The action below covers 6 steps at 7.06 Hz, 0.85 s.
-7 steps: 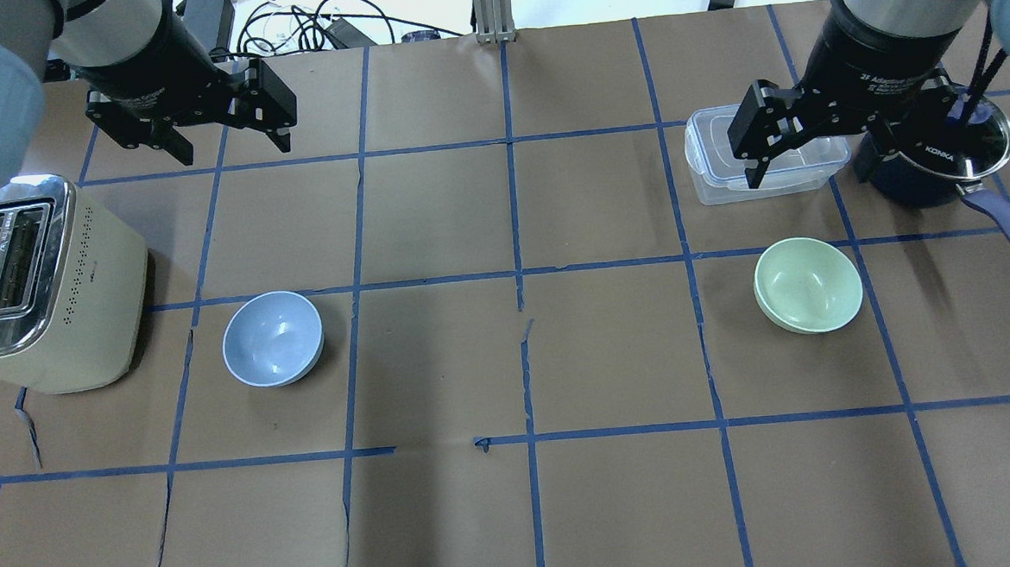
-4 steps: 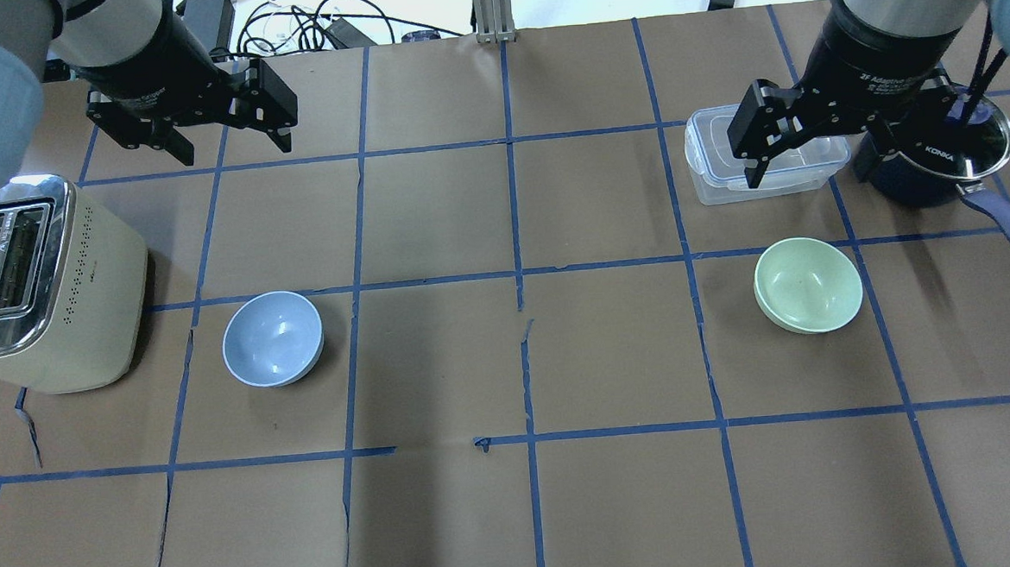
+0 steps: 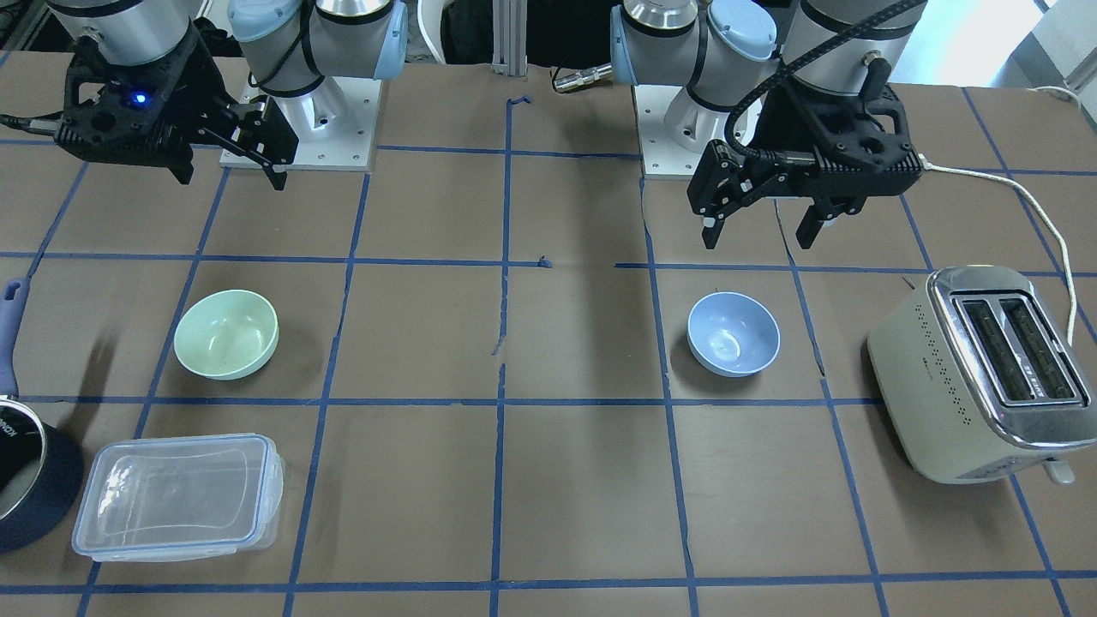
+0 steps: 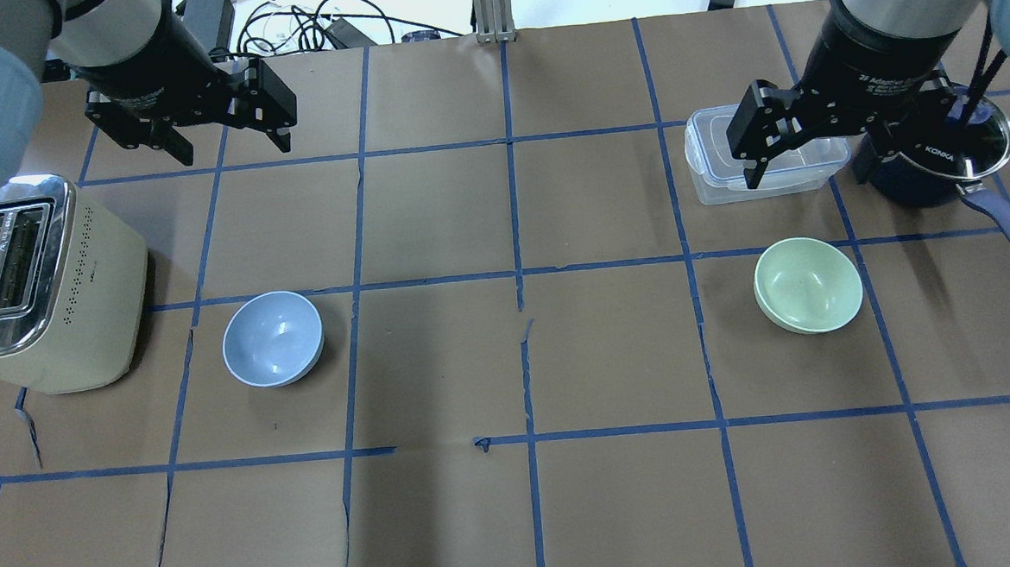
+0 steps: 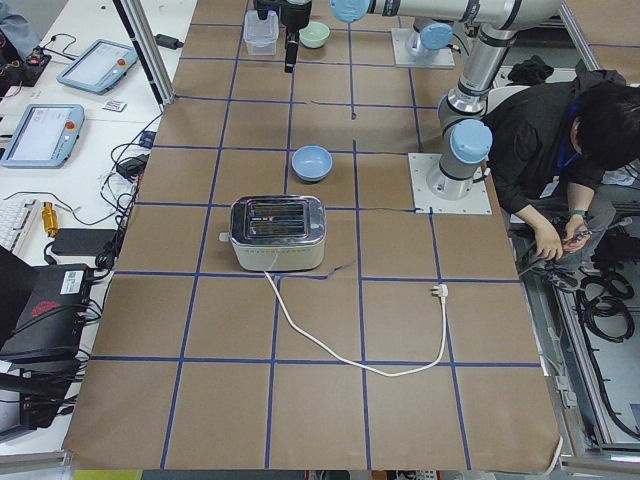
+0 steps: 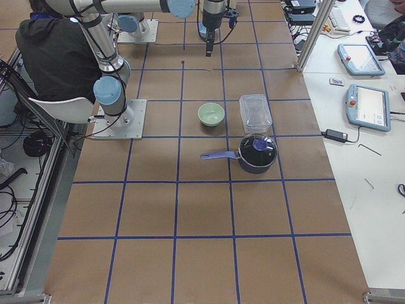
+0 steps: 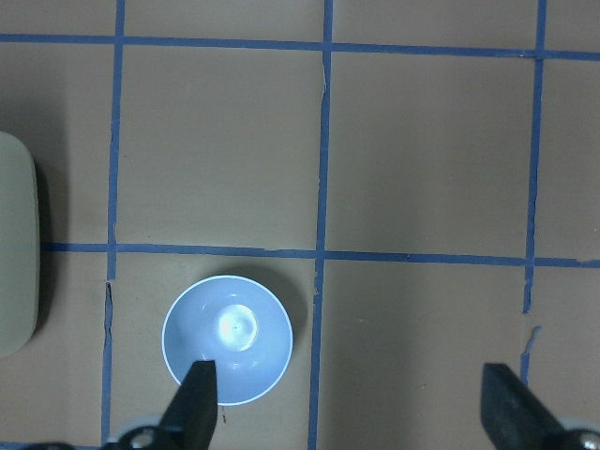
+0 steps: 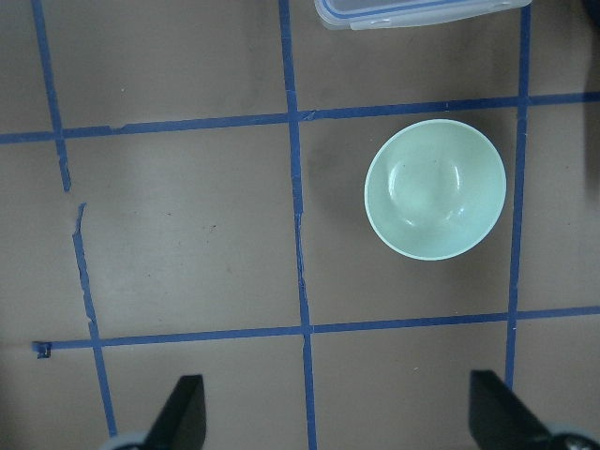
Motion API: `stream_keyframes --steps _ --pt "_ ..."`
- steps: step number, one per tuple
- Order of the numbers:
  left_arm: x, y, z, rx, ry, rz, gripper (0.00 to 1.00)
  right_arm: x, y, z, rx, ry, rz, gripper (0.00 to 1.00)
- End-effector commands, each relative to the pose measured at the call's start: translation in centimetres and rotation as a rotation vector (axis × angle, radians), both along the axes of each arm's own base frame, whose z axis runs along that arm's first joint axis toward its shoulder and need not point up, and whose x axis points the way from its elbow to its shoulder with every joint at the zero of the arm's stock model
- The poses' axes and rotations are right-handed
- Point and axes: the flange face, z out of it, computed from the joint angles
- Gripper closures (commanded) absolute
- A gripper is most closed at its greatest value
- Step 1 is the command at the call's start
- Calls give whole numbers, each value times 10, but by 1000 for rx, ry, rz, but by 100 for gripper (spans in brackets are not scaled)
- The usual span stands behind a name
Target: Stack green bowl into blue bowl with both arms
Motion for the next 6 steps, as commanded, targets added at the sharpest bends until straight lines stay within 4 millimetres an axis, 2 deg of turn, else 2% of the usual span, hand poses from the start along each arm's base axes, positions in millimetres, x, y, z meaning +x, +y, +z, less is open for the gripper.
stream_keyframes --steps 1,6 --pt "0 0 -1 1 0 0 0 0 1 1 -1 0 0 0" --pt "4 -1 -3 10 -1 2 0 0 0 0 2 3 0 0"
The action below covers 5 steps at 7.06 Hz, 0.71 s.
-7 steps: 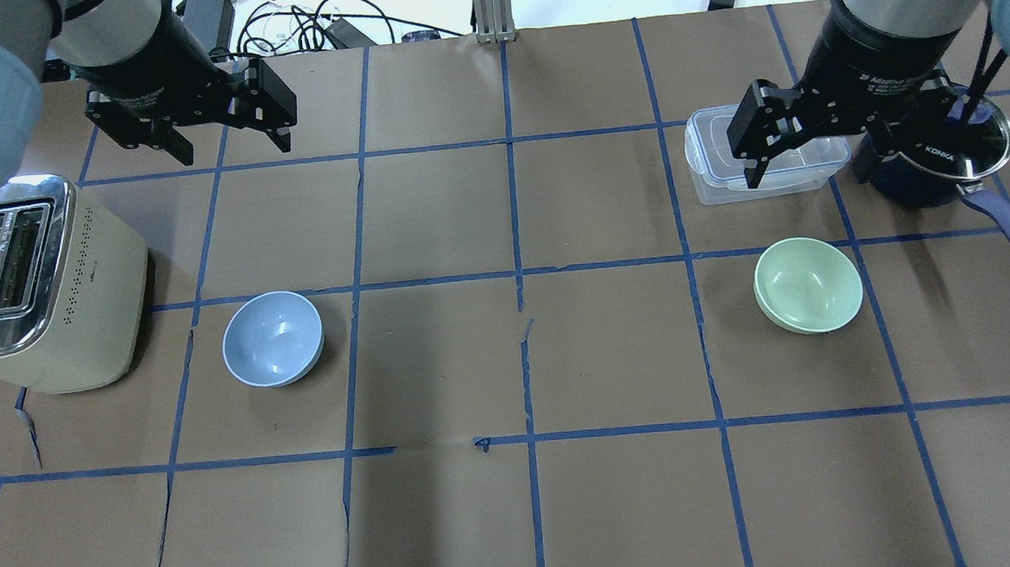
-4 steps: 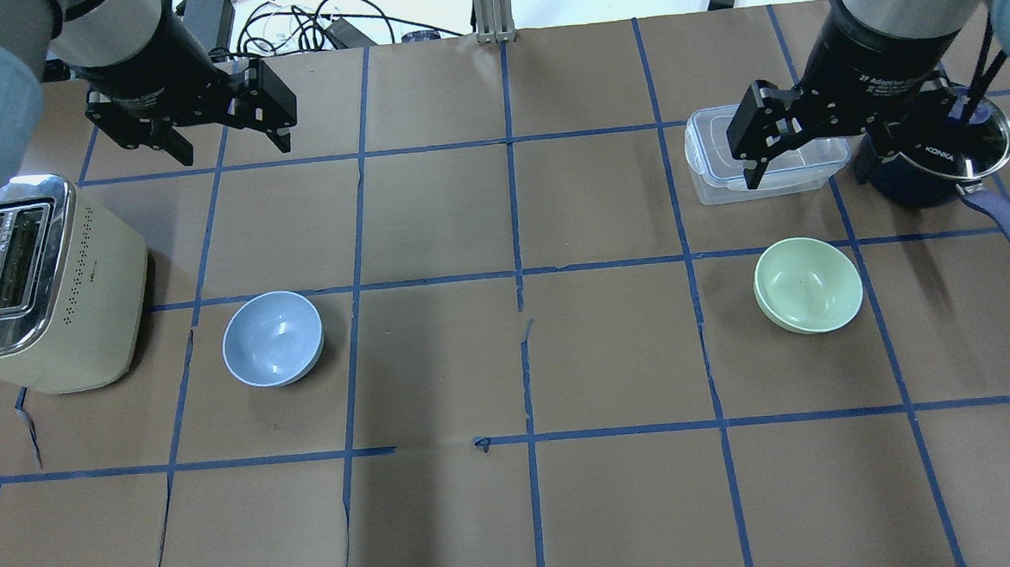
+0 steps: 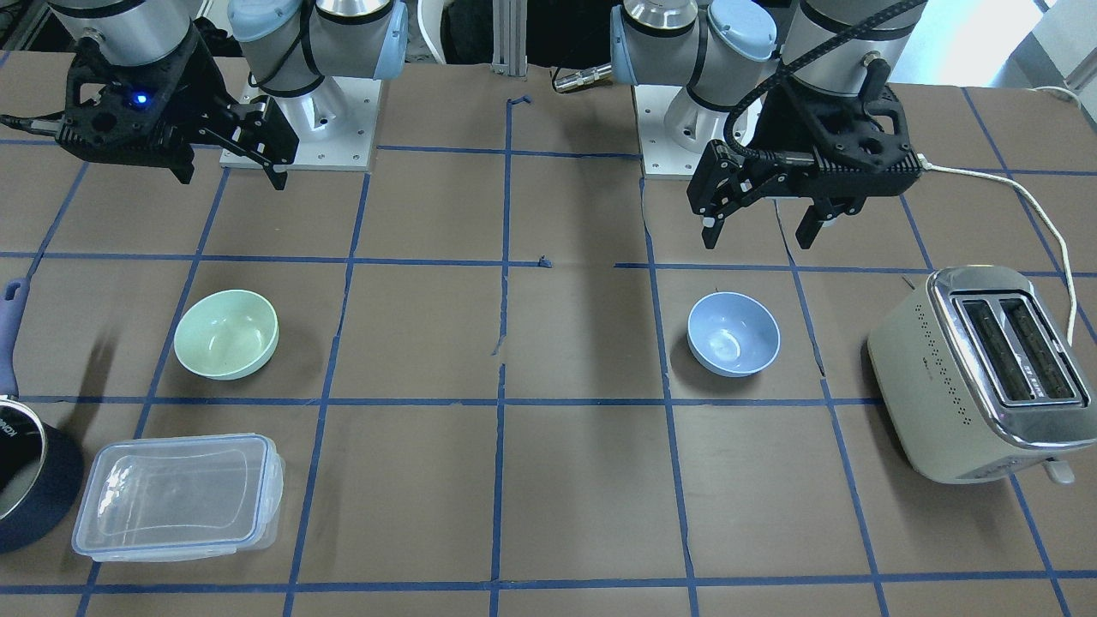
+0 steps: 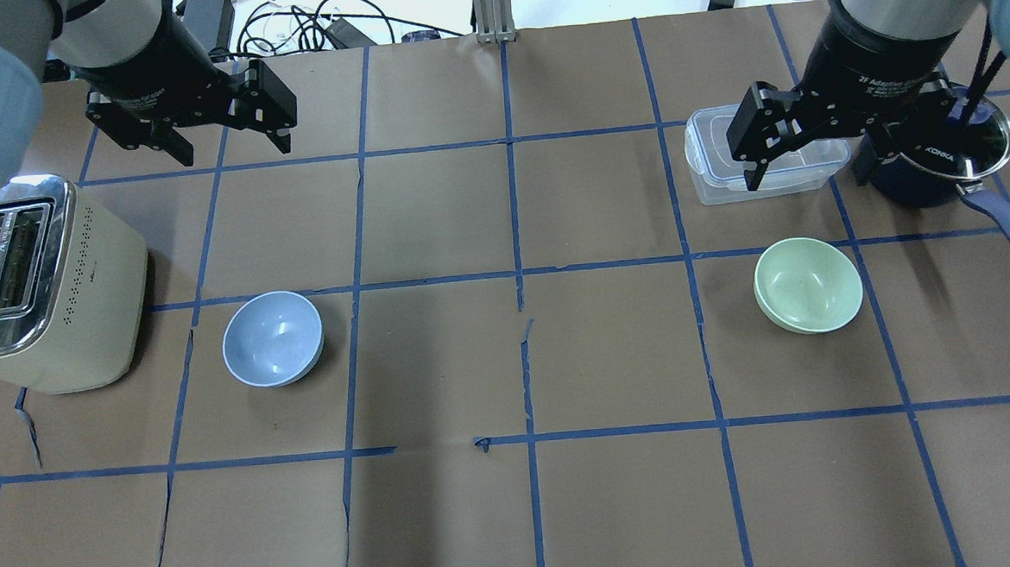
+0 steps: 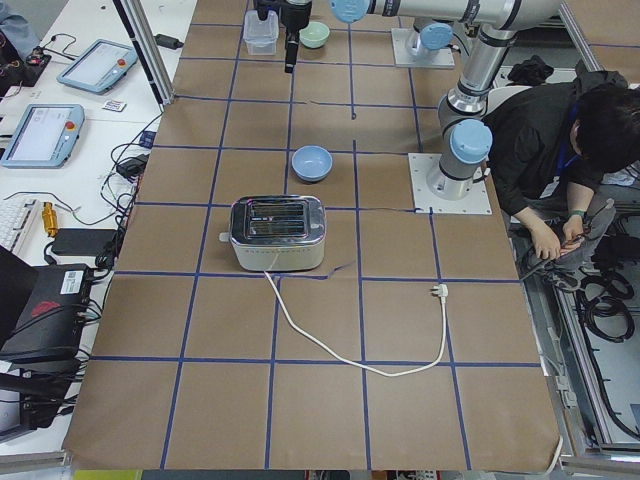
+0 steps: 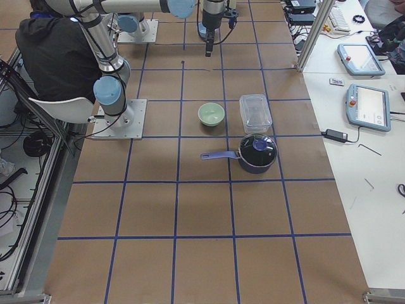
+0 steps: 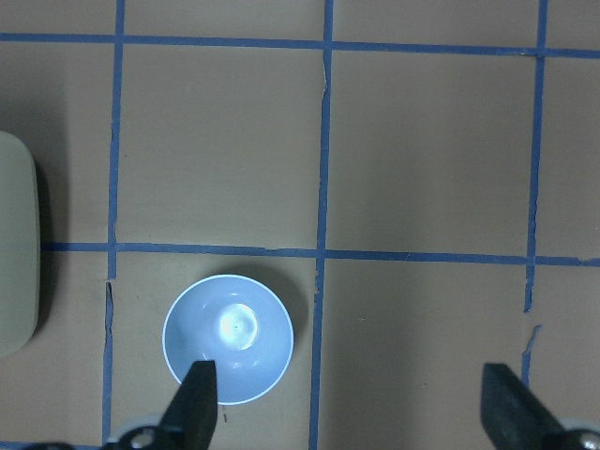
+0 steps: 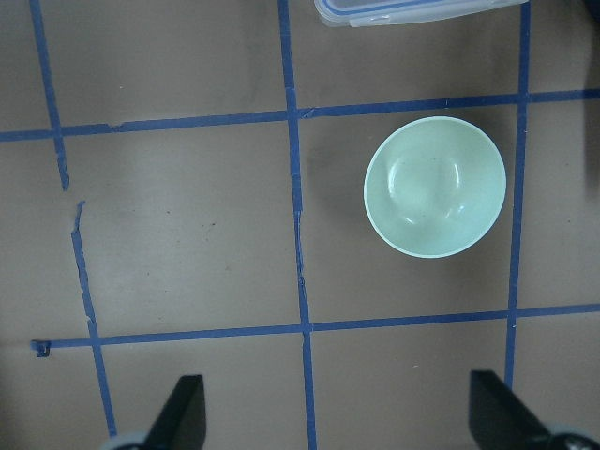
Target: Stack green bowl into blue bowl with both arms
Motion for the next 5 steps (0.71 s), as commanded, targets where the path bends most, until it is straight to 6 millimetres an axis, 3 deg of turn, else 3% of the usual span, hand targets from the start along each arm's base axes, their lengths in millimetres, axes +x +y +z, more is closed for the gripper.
stream_keyframes --steps 1,3,4,5 --pt "26 -1 -23 69 -29 -34 0 -2 -3 -4 10 0 13 0" --pt "139 8 -107 228 -45 18 0 -14 -8 -6 7 40 15 0" --pt "173 1 -152 205 -19 16 0 -43 -21 -21 45 76 21 0" --pt "173 4 -197 184 16 19 0 -88 -34 -32 67 58 -16 0"
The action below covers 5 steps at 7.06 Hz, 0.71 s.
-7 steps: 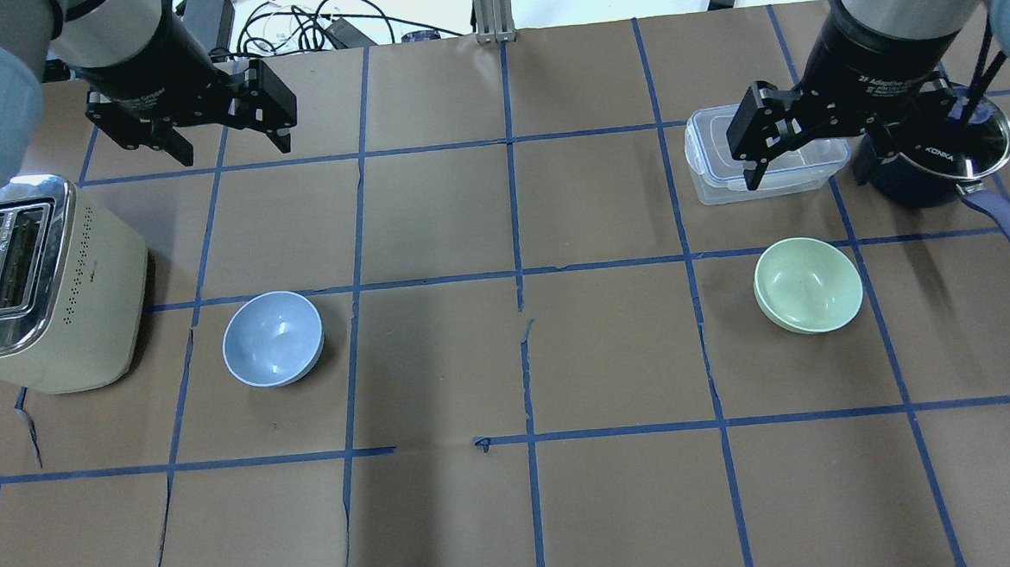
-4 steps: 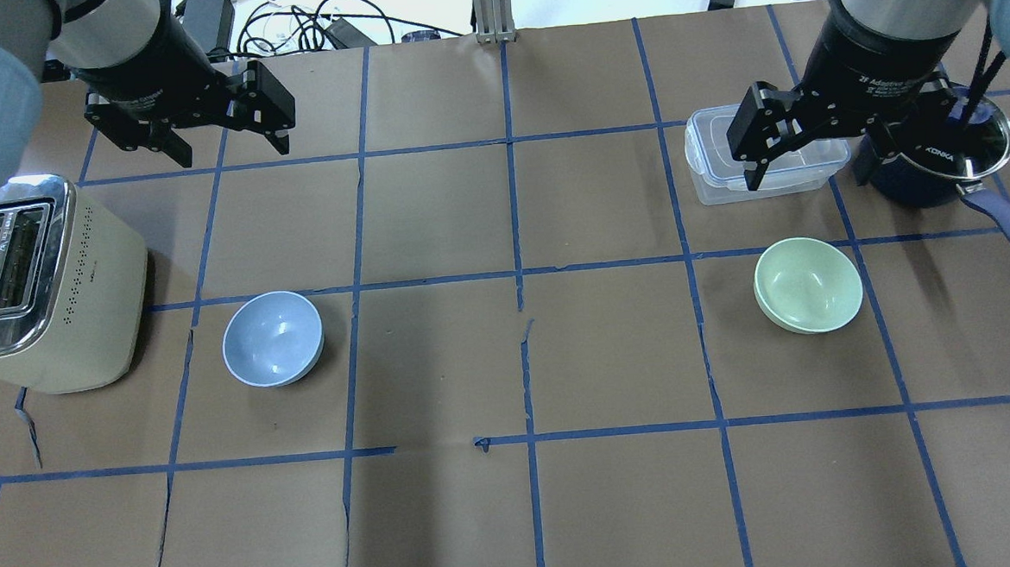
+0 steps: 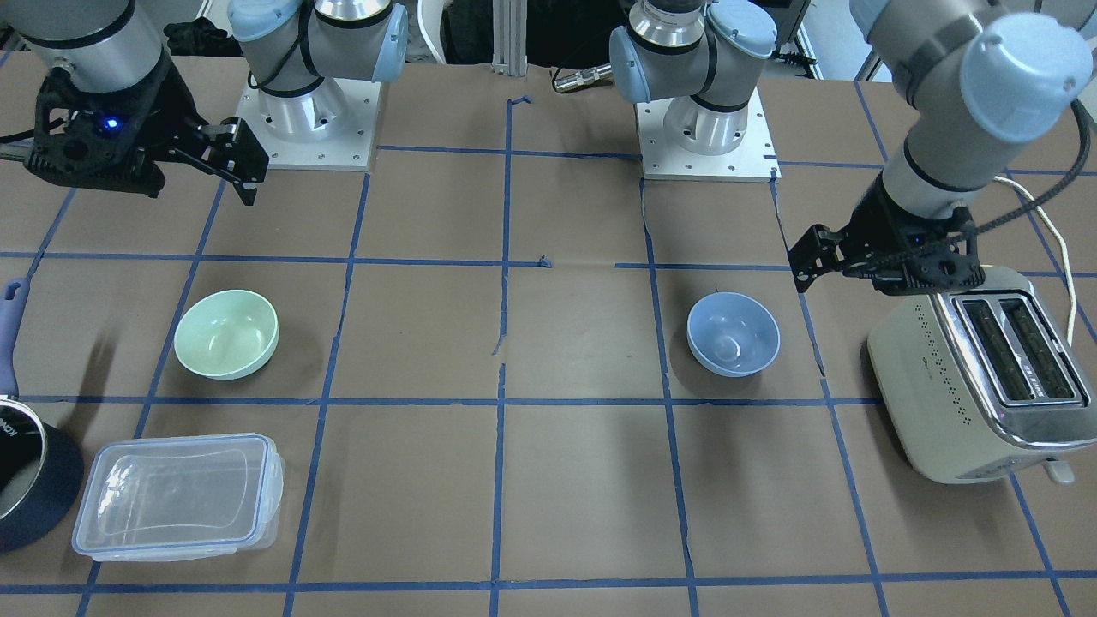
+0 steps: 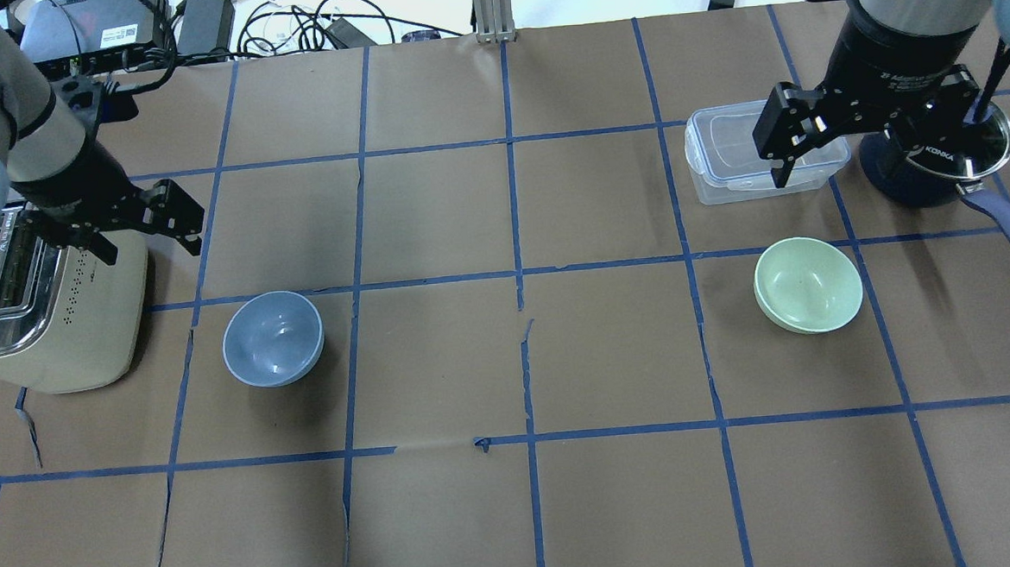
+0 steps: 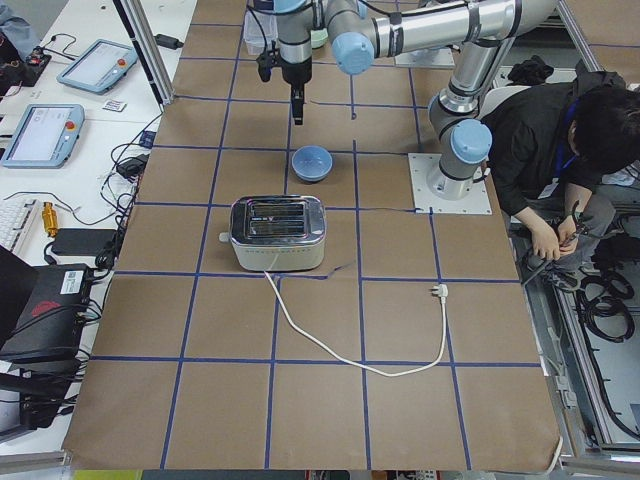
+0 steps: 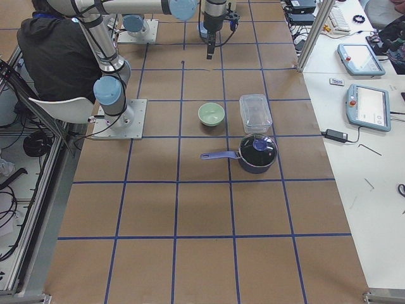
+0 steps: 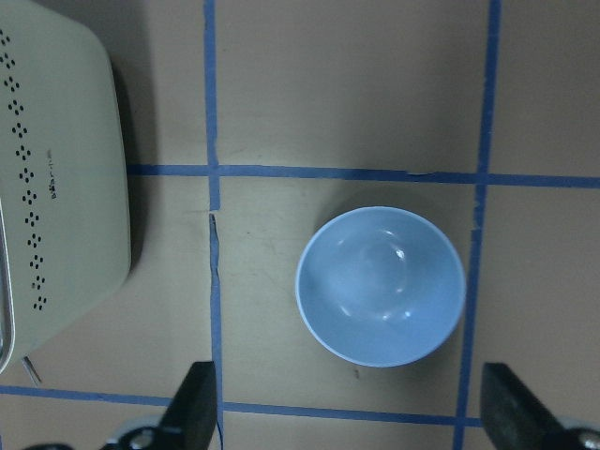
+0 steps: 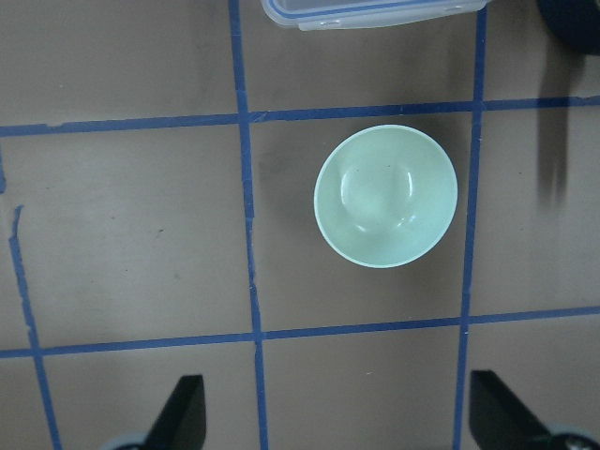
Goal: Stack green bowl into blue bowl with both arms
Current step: 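Lower left gripper to blue bowl rim while right lowers to green bowl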
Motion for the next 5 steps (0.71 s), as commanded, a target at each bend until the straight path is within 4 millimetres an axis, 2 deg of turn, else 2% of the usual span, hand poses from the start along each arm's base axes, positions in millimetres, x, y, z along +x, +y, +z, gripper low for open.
stream_keyframes --steps 1,2,3,4,5 --pt "16 11 -95 -43 37 13 0 -88 -23 -44 86 -22 -99 0" --pt "11 16 -121 -60 58 15 0 -125 -32 -66 86 -24 -162 0" --pt "8 16 -137 -41 99 17 0 -139 -37 -88 53 -20 -181 0" --pt "9 16 -150 -3 107 19 20 -139 -41 -119 18 -21 -106 0" --pt "14 19 -165 56 128 22 68 -141 -41 -160 0 -26 -21 0"
